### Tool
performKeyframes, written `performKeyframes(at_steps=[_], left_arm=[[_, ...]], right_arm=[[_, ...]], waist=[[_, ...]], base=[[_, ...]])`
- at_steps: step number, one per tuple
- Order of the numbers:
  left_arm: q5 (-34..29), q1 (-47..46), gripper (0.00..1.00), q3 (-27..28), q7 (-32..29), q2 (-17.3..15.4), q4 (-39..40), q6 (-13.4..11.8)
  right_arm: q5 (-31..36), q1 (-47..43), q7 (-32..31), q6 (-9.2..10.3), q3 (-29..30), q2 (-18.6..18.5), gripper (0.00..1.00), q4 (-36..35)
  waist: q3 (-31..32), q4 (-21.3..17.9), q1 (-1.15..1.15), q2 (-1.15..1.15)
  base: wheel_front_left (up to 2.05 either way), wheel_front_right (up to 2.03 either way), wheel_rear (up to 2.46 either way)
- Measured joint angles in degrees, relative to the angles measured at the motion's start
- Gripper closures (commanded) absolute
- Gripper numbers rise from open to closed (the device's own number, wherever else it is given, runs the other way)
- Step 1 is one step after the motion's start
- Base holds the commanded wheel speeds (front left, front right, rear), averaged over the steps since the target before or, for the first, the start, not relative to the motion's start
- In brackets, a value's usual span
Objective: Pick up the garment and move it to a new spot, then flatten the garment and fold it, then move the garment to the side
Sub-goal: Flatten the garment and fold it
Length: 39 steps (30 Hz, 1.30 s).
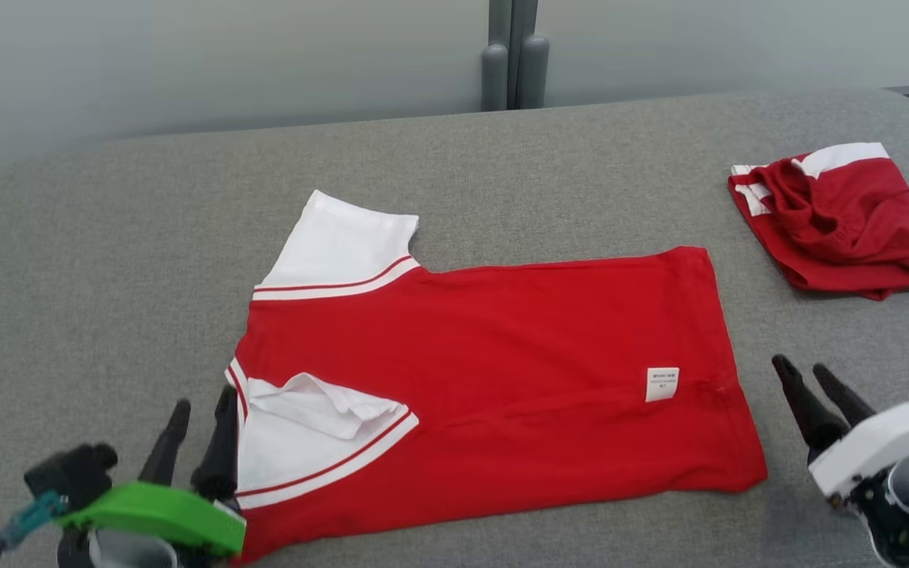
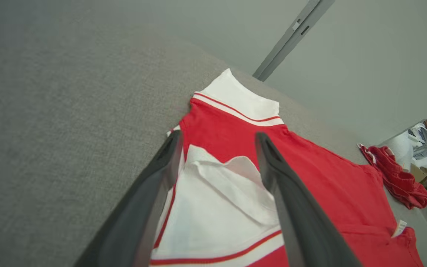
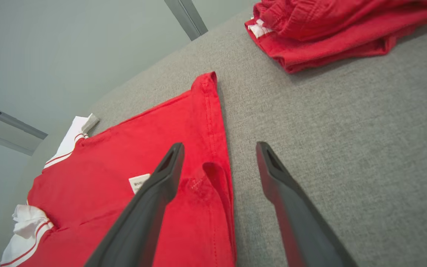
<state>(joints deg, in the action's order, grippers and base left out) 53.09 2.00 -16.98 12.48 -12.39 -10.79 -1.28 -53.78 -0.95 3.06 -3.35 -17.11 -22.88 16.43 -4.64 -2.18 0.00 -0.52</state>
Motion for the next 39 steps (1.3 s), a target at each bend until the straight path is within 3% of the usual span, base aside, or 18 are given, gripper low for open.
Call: performKeyframes(at_steps=[10, 21, 28, 39], left_arm=[[-5.50, -18.85, 0.00, -6.20, -9.38, -1.09, -0.22, -1.85], [-11.21, -31.34, 0.00, -11.34, -14.50, 0.90, -4.22, -2.34], [-14.84, -38.67, 0.00, -11.72, -15.30, 0.66, -7.05, -2.34], [-17.15, -45.69, 0.00, -11.47, -17.04, -0.74, -15.25, -2.86]], right_arm=[[4.82, 16.23, -7.94, 0.56, -2.83, -4.41, 0.00, -0.87], [6.50, 27.36, -13.52, 1.26, -5.09, -4.17, 0.00, 2.81], [7.11, 31.69, -15.48, 1.92, -5.19, -4.17, 0.00, 4.83], [8.06, 36.98, -16.57, 0.07, -7.58, -2.32, 0.00, 8.03]], waist=[[-6.01, -0.17, 0.00, 0.00], [-14.04, -0.20, 0.00, 0.00], [-18.57, 0.17, 0.00, 0.00], [-24.29, -0.42, 0.00, 0.00]], base=[[0.00, 0.00, 0.00], [0.00, 0.00, 0.00], [0.00, 0.00, 0.00], [0.00, 0.00, 0.00]])
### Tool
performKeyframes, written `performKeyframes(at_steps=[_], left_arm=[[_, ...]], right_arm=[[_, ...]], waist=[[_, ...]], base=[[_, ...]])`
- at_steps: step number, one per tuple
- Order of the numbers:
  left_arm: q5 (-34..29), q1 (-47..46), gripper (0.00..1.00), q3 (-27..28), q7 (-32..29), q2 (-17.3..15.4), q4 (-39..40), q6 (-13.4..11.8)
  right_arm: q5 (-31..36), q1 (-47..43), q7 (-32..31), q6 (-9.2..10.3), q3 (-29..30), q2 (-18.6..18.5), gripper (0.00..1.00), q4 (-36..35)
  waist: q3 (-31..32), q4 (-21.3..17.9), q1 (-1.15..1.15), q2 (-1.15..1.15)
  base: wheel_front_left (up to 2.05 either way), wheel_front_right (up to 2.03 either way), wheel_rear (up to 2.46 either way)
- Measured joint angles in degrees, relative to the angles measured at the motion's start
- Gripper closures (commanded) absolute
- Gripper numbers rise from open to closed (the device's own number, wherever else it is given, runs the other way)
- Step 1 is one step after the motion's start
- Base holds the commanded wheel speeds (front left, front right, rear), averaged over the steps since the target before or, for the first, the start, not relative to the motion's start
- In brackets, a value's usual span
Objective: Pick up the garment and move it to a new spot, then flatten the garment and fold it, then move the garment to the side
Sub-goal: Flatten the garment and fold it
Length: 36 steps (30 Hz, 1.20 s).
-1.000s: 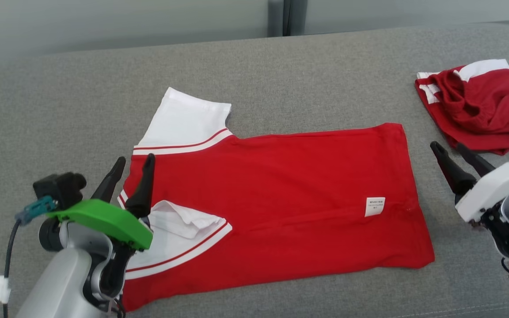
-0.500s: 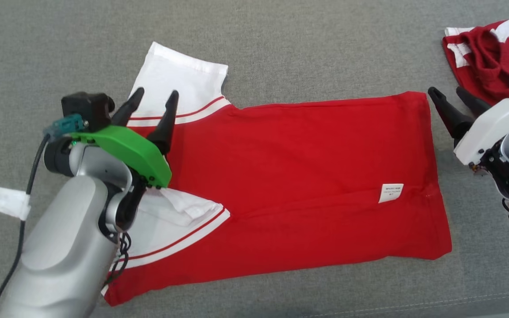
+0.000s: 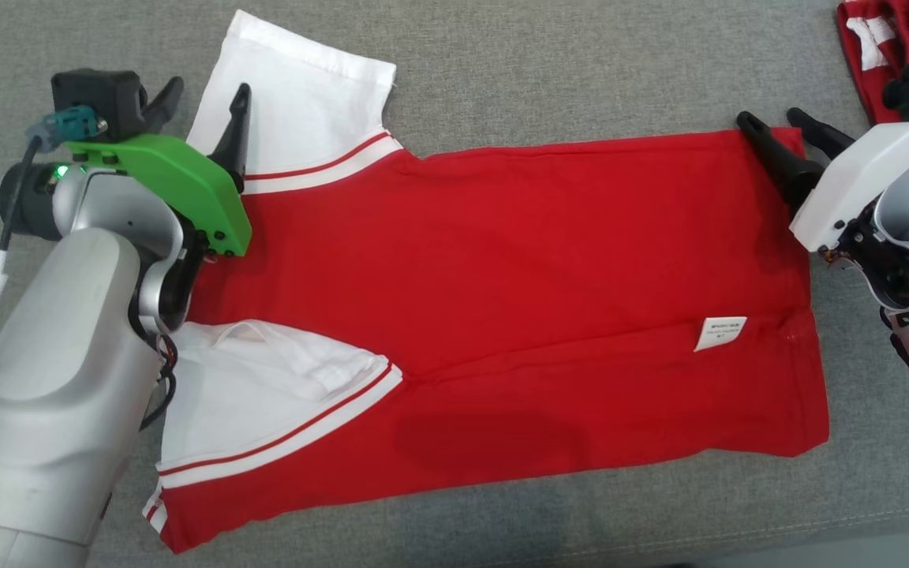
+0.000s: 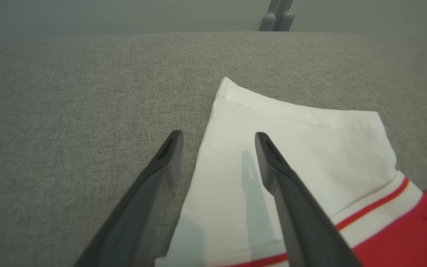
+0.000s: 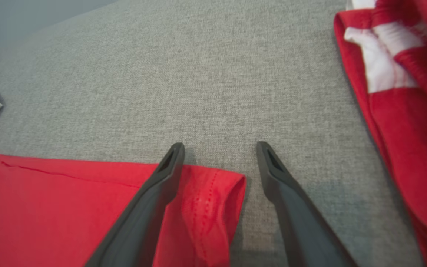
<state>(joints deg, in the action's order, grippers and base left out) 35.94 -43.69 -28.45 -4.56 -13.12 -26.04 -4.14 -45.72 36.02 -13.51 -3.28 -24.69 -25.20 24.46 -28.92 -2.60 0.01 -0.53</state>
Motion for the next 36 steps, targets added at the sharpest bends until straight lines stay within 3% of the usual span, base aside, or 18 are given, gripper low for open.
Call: performKeyframes(at_steps=[20, 21, 22, 23, 24, 25, 28, 29, 30, 36], left_arm=[[-2.04, -9.74, 0.00, -1.07, -2.99, 0.21, -10.82, -0.02], [-2.04, -9.98, 0.14, -1.09, -2.98, 0.34, -11.16, -0.01], [-2.04, -10.24, 0.48, -1.18, -2.98, 0.51, -11.54, 0.04], [-2.18, -10.49, 0.63, -1.35, -2.98, 0.68, -11.96, 0.10], [-2.58, -10.63, 0.88, -1.62, -2.98, 0.83, -12.27, 0.12], [-2.88, -10.68, 1.00, -1.83, -2.96, 0.94, -12.44, 0.26], [-2.97, -11.15, 1.00, -2.29, -2.65, 1.10, -13.10, 1.20], [-2.99, -11.45, 1.00, -2.56, -2.36, 1.18, -13.48, 1.57], [-3.02, -11.65, 1.00, -2.69, -2.20, 1.27, -13.72, 1.74], [-3.02, -12.17, 1.00, -2.79, -0.66, 1.42, -14.10, 3.56]], right_arm=[[0.62, 5.32, -1.16, -2.29, -3.39, 3.20, 0.04, 4.06], [0.62, 5.53, -1.16, -2.35, -3.45, 3.28, 0.05, 4.34], [0.62, 5.70, -1.16, -2.47, -3.49, 3.34, 0.05, 4.61], [0.62, 5.80, -1.16, -2.72, -3.50, 3.37, 0.07, 4.86], [0.62, 5.83, -1.15, -2.76, -3.50, 3.39, 0.08, 5.02], [0.62, 5.92, -1.15, -2.76, -3.50, 3.42, 0.12, 5.22], [0.60, 6.11, -0.86, -2.77, -3.38, 3.37, 0.32, 6.19], [0.60, 6.11, -0.59, -2.77, -3.34, 3.36, 0.45, 6.57], [0.59, 6.11, -0.40, -2.77, -3.30, 3.36, 0.49, 7.02], [0.46, 6.01, 0.30, -2.93, -3.42, 3.39, 0.52, 8.86]], waist=[[-2.15, -4.08, 0.00, 0.00], [-2.18, -4.13, 0.00, 0.00], [-2.19, -4.16, 0.00, 0.00], [-2.21, -4.19, 0.00, 0.00], [-2.21, -4.20, 0.00, 0.00], [-2.19, -4.19, 0.00, 0.00], [-2.06, -4.08, 0.00, 0.00], [-1.95, -3.99, 0.00, 0.00], [-1.81, -3.87, 0.00, 0.00], [-0.66, -3.12, 0.00, 0.00]], base=[[0.00, 0.00, 0.00], [0.00, 0.00, 0.00], [0.00, 0.00, 0.00], [0.00, 0.00, 0.00], [0.00, 0.00, 0.00], [0.00, 0.00, 0.00], [0.00, 0.00, 0.00], [0.00, 0.00, 0.00], [0.00, 0.00, 0.00], [0.00, 0.00, 0.00]])
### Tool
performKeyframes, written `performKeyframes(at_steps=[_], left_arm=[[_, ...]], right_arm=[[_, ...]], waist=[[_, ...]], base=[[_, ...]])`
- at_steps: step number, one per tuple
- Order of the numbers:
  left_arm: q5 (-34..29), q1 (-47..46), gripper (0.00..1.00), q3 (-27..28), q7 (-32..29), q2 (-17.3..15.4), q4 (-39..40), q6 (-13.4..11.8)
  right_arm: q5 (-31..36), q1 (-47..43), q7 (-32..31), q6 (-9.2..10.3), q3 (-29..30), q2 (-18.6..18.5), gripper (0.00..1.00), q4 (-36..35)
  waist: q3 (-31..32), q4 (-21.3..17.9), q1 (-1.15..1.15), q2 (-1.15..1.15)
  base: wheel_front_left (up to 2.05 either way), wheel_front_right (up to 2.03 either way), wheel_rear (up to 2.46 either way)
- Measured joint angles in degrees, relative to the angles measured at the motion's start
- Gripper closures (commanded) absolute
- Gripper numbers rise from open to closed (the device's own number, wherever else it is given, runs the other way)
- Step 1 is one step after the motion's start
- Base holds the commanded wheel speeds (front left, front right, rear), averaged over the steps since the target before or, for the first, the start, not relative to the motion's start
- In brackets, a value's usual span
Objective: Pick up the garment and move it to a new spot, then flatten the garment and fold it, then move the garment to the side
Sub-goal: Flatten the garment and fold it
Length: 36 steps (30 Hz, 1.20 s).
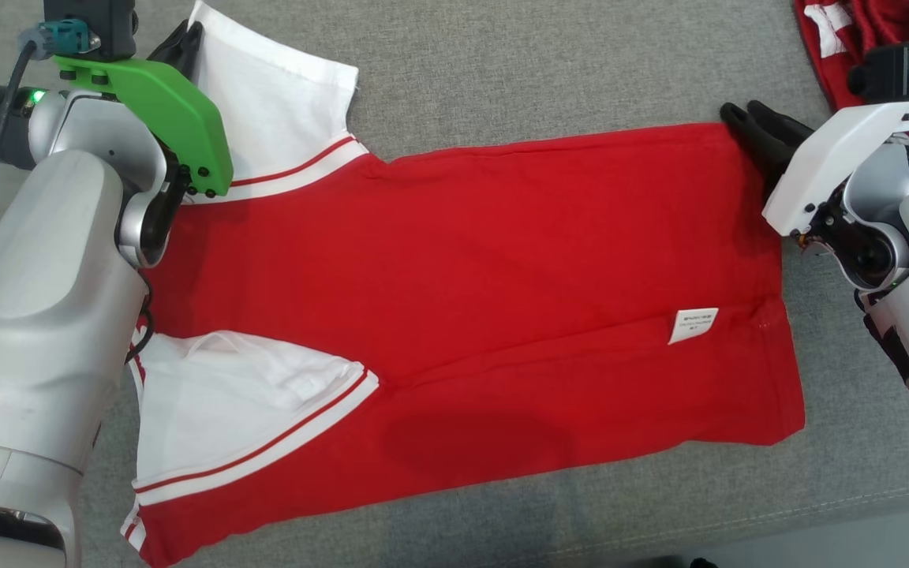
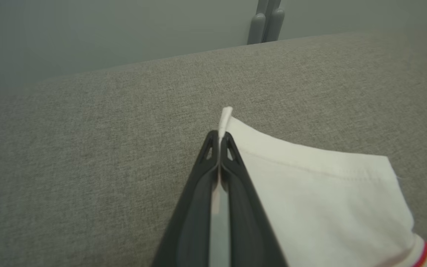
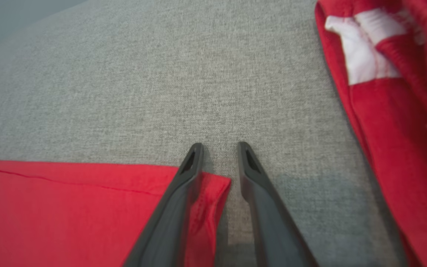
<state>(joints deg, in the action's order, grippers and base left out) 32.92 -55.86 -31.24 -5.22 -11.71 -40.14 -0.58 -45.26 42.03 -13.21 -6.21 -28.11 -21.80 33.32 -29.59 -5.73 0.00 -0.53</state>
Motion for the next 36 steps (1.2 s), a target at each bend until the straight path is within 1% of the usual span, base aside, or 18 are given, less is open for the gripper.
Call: performKeyframes(at_steps=[5, 8, 9, 11, 13, 14, 15, 16, 17, 18, 22, 27, 32, 36], left_arm=[[0.29, -0.07, 1.00, 0.13, 0.82, 0.38, -0.32, 1.12], [0.63, -0.07, 1.00, 0.14, 1.45, 0.73, -1.25, 1.62], [0.67, -0.07, 1.00, 0.18, 1.60, 0.82, -1.52, 1.62], [0.71, -0.07, 1.00, 0.27, 1.76, 0.97, -1.71, 1.67], [1.04, -0.07, 1.00, 0.32, 1.81, 1.07, -1.97, 1.80], [1.13, -0.07, 1.00, 0.34, 1.82, 1.11, -2.05, 2.12], [1.13, -0.07, 1.00, 0.36, 1.83, 1.16, -2.13, 2.16], [1.15, -0.07, 1.00, 0.38, 1.85, 1.21, -2.25, 2.16], [1.18, -0.07, 1.00, 0.45, 2.02, 1.25, -2.38, 2.18], [1.19, -0.07, 1.00, 0.64, 2.14, 1.31, -2.49, 2.30], [2.08, -0.06, 1.00, 1.54, 3.41, 1.34, -2.76, 3.09], [3.77, 0.69, 1.00, 2.99, 5.94, 1.37, -2.71, 4.36], [6.65, 4.23, 1.00, 4.80, 9.31, 1.94, -0.53, 5.63], [8.08, 8.49, 1.00, 5.61, 12.69, 1.94, 1.31, 5.69]], right_arm=[[-0.12, -0.55, 0.57, -0.31, -0.34, 0.04, 0.50, 0.99], [-0.16, -1.65, 1.14, -0.32, -0.83, 0.14, 0.44, 1.12], [-0.18, -1.77, 1.14, -0.32, -1.02, 0.13, 0.44, 1.13], [-0.53, -2.07, 1.14, -0.33, -1.42, 0.14, 0.50, 1.15], [-0.66, -2.61, 1.15, -0.34, -1.69, 0.16, 0.53, 1.20], [-0.67, -2.61, 1.21, -0.34, -1.75, 0.18, 0.61, 1.21], [-0.67, -2.61, 1.43, -0.34, -1.87, 0.18, 0.73, 1.24], [-0.67, -2.63, 1.58, -0.36, -2.03, 0.21, 0.93, 1.26], [-0.67, -2.64, 1.78, -0.56, -2.12, 0.30, 1.00, 1.23], [-0.67, -2.65, 2.18, -0.82, -2.26, 0.40, 1.00, 1.24], [-0.59, -2.67, 3.78, -0.82, -2.57, 0.65, 1.00, 1.24], [-0.58, -3.70, 7.25, -0.83, -2.56, 1.66, 1.00, 1.30], [-0.60, -6.02, 10.66, -0.83, -2.30, 1.77, 1.00, 1.58], [-0.68, -8.51, 14.52, -0.85, -1.49, 1.51, 1.00, 1.65]], waist=[[1.20, 0.64, 0.00, 0.00], [2.20, 1.07, 0.00, 0.00], [2.42, 1.14, 0.00, 0.00], [2.74, 1.25, 0.00, 0.00], [2.93, 1.28, 0.00, 0.00], [2.99, 1.27, 0.00, 0.00], [3.04, 1.26, 0.00, 0.00], [3.10, 1.23, 0.00, 0.00], [3.15, 1.20, 0.00, 0.00], [3.21, 1.17, 0.00, 0.00], [3.57, 1.10, 0.00, 0.00], [4.83, 1.07, 0.00, 0.00], [6.64, 1.27, 0.00, 0.00], [8.34, 1.86, 0.00, 0.00]], base=[[0.00, 0.00, 0.00], [0.00, 0.00, 0.00], [0.00, 0.00, 0.00], [0.00, 0.00, 0.00], [0.00, 0.00, 0.00], [0.00, 0.00, 0.00], [0.00, 0.00, 0.00], [0.00, 0.00, 0.00], [0.00, 0.00, 0.00], [0.00, 0.00, 0.00], [0.00, 0.00, 0.00], [0.00, 0.00, 0.00], [0.00, 0.00, 0.00], [0.00, 0.00, 0.00]])
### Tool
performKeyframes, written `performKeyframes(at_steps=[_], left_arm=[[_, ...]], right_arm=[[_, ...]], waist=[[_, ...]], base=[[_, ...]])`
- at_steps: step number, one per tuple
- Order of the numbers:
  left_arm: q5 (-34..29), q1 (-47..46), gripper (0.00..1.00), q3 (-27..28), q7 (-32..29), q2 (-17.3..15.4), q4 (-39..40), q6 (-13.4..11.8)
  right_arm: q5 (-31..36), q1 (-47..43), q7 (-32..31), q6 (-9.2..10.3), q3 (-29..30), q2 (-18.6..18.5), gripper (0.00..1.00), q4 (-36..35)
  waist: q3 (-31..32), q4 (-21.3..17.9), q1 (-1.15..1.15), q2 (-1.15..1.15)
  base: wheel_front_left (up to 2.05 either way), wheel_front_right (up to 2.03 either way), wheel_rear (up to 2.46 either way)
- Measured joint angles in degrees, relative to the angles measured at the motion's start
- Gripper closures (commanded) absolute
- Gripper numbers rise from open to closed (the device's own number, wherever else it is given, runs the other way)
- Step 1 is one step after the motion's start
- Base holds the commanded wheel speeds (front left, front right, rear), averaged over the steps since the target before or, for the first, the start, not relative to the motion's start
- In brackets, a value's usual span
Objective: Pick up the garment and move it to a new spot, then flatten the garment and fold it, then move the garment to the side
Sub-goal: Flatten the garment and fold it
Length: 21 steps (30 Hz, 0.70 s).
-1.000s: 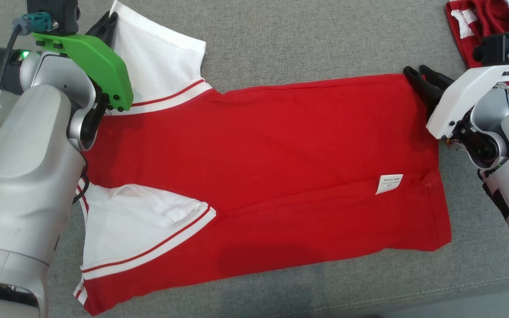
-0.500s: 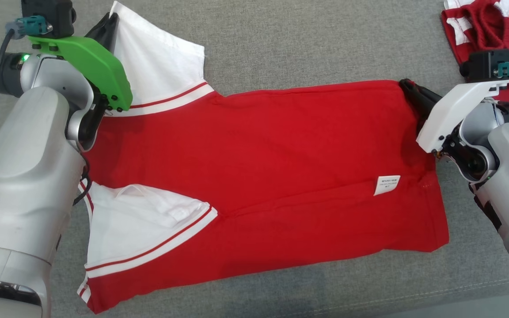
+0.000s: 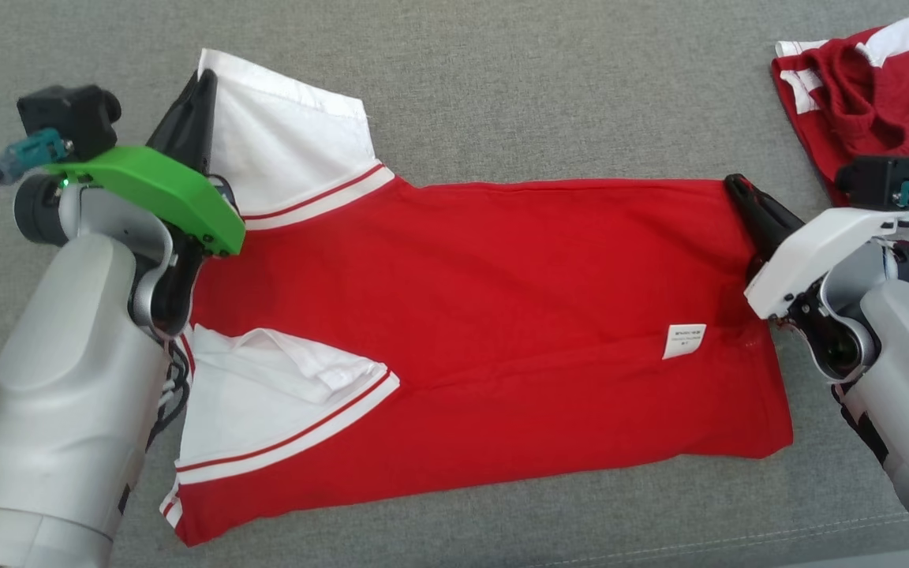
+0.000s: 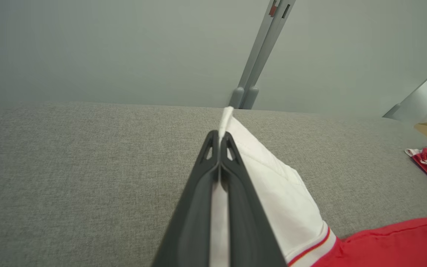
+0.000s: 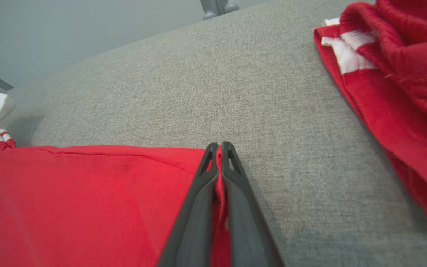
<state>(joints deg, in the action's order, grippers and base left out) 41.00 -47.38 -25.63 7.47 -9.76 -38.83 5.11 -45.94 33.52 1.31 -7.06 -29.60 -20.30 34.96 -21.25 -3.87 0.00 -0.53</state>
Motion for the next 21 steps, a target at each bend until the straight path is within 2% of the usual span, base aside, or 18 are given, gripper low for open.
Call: performKeyframes(at_steps=[7, 12, 21], left_arm=[[1.07, 9.71, 1.00, 0.01, 5.08, 0.10, 3.18, 0.49], [1.82, 16.60, 1.00, 1.21, 6.22, 0.04, 6.45, 0.51], [4.78, 29.04, 1.00, 2.15, 6.20, -0.02, 12.91, 0.04]], right_arm=[[0.27, -5.02, 7.68, 0.00, 0.52, -1.33, 1.00, -0.64], [1.20, -9.46, 12.73, 0.00, 0.57, -1.40, 1.00, -1.11], [0.78, -18.32, 12.84, 0.00, 1.53, -0.74, 1.00, -1.83]], waist=[[3.64, 1.66, 0.00, 0.00], [6.83, 2.93, 0.00, 0.00], [12.22, 5.11, 0.00, 0.00]], base=[[0.00, 0.00, 0.00], [0.00, 0.00, 0.00], [0.00, 0.00, 0.00]])
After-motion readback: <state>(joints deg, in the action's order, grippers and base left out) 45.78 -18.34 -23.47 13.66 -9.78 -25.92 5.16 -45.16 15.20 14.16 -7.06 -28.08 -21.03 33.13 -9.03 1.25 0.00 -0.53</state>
